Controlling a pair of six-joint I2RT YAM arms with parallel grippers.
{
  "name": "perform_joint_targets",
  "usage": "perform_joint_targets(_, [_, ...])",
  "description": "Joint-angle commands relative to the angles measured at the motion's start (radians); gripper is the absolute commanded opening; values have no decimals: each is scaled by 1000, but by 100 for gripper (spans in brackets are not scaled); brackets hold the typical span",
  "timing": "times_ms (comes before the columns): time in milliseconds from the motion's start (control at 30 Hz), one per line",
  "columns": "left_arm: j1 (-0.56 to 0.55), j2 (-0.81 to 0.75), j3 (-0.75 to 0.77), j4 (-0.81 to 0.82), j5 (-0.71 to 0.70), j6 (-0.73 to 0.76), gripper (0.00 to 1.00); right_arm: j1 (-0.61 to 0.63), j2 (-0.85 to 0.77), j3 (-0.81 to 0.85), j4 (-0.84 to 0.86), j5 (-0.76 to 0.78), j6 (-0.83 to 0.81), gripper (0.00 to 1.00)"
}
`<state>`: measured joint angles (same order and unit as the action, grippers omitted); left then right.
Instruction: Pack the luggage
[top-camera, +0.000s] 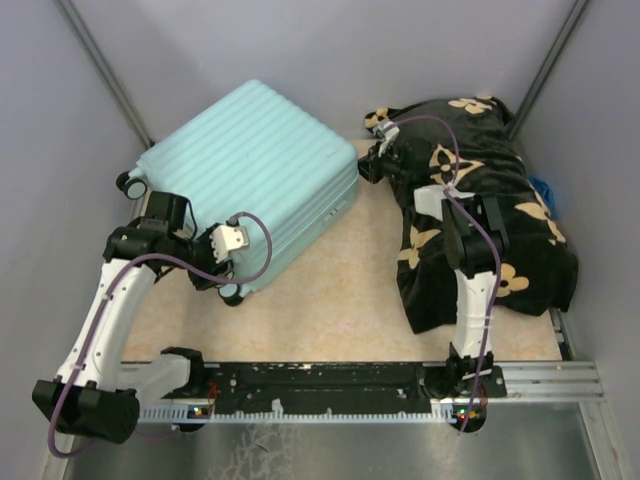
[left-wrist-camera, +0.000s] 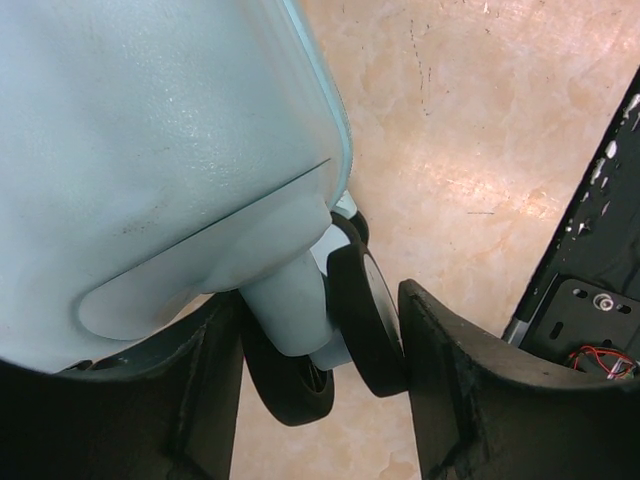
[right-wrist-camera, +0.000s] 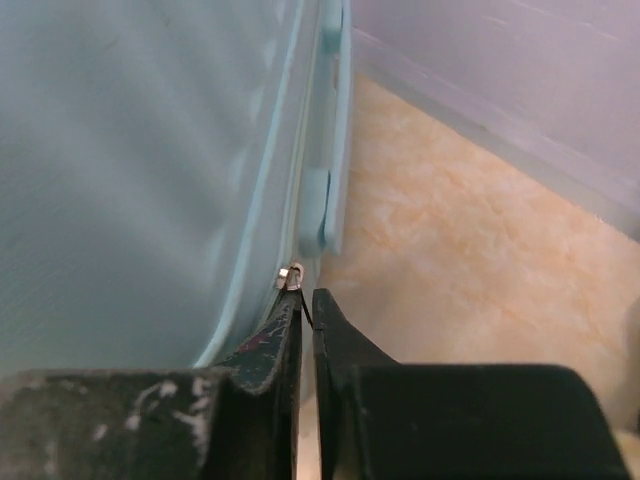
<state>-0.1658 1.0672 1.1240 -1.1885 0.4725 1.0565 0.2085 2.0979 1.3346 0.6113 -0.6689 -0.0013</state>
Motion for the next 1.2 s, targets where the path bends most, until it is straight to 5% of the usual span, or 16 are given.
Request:
perform_joint_targets(0, [30,77,-72,-45,-200,58,0,-42,78,221,121,-127,139,15])
perform_joint_targets(100, [38,73,-2,1,-150,-19,9,-42,87,250,106,-111,136,26])
perform_joint_targets(267, [40,7,65,89,-50,-130,69,-50,82,287,47,-72,85,58])
perform_joint_targets(433, [45,-68,90,213,-20,-322,100,-50,120,395,-6,-22,162,82])
perform_joint_targets(633, [96,-73,134,335,49,-607,100,-26,181,504,-64,-37,201,88])
perform_joint_targets(833, [403,32,199,406,209,-944,100,0,271,638,-232,-18,135,84])
perform_joint_targets(1000, [533,80,161,508,264,-1173,100,28,249,585,-213,-106,115,83])
perform_joint_targets(1167, [552,103,67,593,362,-1196,100,65,155,412,-153,-204,68,83])
